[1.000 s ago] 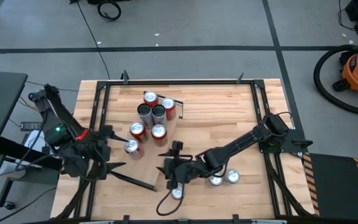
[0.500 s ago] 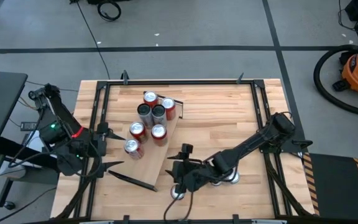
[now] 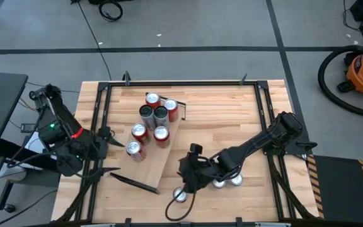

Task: Place canned beverage on shelf
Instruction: Put the red soda can on the shelf

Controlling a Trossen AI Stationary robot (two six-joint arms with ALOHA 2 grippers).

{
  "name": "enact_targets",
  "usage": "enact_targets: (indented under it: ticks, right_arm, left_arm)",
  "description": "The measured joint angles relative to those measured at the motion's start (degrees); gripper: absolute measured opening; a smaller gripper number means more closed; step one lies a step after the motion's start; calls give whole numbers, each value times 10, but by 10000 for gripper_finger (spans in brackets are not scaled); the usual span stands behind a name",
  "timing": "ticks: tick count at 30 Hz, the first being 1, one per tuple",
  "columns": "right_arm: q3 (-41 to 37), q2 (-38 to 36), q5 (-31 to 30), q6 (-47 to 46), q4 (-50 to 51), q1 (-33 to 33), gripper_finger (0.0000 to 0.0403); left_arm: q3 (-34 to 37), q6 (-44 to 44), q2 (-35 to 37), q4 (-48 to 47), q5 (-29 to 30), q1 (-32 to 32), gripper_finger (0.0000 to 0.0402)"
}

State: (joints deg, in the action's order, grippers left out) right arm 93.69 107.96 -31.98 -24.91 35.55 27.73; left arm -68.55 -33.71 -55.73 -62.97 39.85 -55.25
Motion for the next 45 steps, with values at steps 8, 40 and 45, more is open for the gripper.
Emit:
enact_targets:
  ticks: [8, 40, 45]
  right_arm:
    - [0, 4, 134, -11, 2, 5, 236]
    - [399, 176, 120, 64, 237, 43, 263]
    - [390, 176, 136, 63, 234, 38, 307]
  left_arm:
    - [0, -30, -1, 0, -18, 0, 400]
    - [0, -17, 0, -30, -27, -3, 400]
    - [0, -25, 0, -38, -27, -3, 400]
